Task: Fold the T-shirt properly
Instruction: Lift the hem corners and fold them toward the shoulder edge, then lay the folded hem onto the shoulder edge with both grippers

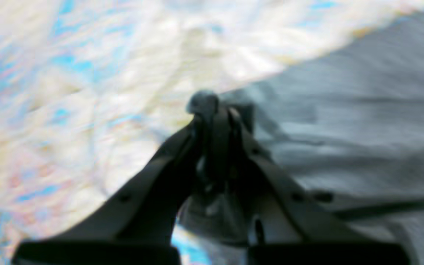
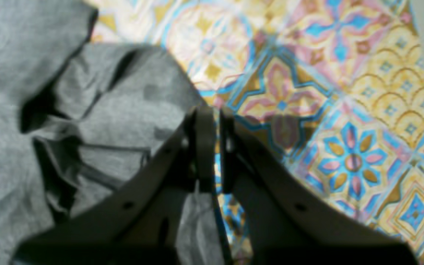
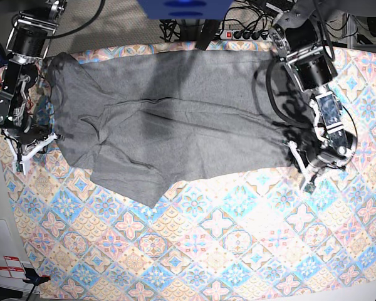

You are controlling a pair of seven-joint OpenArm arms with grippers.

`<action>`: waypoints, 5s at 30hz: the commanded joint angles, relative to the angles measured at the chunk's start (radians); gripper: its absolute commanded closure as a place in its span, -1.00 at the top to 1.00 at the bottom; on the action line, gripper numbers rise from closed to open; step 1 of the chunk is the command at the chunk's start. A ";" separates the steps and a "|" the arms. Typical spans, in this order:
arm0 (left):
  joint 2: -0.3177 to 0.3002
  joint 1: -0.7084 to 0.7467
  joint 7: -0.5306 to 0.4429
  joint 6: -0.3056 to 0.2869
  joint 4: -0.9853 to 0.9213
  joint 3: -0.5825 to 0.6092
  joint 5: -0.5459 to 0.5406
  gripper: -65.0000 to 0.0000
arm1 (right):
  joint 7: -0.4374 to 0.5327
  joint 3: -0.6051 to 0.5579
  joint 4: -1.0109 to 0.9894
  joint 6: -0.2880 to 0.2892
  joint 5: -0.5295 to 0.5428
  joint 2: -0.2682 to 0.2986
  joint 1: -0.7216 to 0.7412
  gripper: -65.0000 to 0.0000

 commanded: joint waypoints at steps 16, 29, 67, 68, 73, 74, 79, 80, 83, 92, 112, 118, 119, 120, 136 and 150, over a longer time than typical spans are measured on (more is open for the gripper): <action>-0.002 0.008 -0.003 0.008 0.021 -0.009 0.000 -0.98 | -0.098 -0.018 0.024 0.000 0.003 0.022 0.103 -0.59; 0.001 0.008 -0.003 0.008 0.021 -0.009 0.000 -0.98 | -0.032 -0.396 -0.353 0.000 0.003 0.022 0.438 0.29; -0.002 0.006 -0.003 0.008 0.021 -0.010 0.001 -0.98 | 0.384 -0.773 -0.894 0.004 0.006 -0.113 0.599 -0.42; -0.002 0.006 -0.003 0.008 0.021 -0.010 0.001 -0.98 | 0.384 -0.770 -0.894 0.004 0.006 -0.113 0.599 -0.54; -0.002 0.006 -0.003 0.008 0.021 -0.012 0.001 -0.98 | 0.382 -0.769 -0.894 -0.002 0.008 -0.110 0.600 -0.94; -0.002 0.006 -0.003 0.008 0.021 -0.012 0.001 -0.98 | 0.382 -0.767 -0.894 -0.002 0.009 -0.109 0.600 -0.95; -0.002 0.003 -0.003 0.008 0.021 -0.007 0.006 -0.98 | 0.367 -0.614 -0.887 -0.002 0.005 -0.075 0.597 -0.95; -0.002 0.002 -0.003 0.008 0.021 -0.007 0.006 -0.98 | 0.355 -0.585 -0.884 -0.002 0.003 -0.070 0.597 -0.95; -0.002 0.002 -0.003 0.008 0.021 -0.007 0.007 -0.98 | 0.303 -0.552 -0.785 0.000 0.003 -0.041 0.594 -0.95; -0.002 0.002 -0.005 0.008 0.021 -0.007 0.009 -0.98 | 0.060 -0.420 -0.353 0.000 0.003 -0.006 0.495 -0.95; -0.023 0.002 -0.005 0.008 0.021 -0.012 0.010 -0.99 | -0.184 -0.186 0.240 0.000 0.002 -0.009 0.088 -0.95; -0.034 0.006 0.001 0.008 0.023 -0.009 0.010 -0.99 | -0.239 -0.184 0.360 0.000 0.003 -0.010 0.005 -0.95; -0.034 0.008 0.001 0.008 0.023 -0.009 0.010 -0.99 | -0.245 -0.183 0.371 0.000 0.003 -0.010 -0.006 -0.95; -0.034 0.012 0.001 0.008 0.023 -0.009 0.010 -0.99 | -0.247 -0.183 0.381 0.000 0.003 -0.012 -0.021 -0.95; -0.048 0.221 -0.005 0.008 0.247 0.040 -0.002 -0.99 | -0.247 -0.135 0.451 0.000 0.009 -0.014 -0.210 -0.95; -0.089 0.373 -0.005 0.008 0.375 0.037 -0.125 -0.98 | -0.247 -0.134 0.490 0.000 0.008 -0.060 -0.334 -0.95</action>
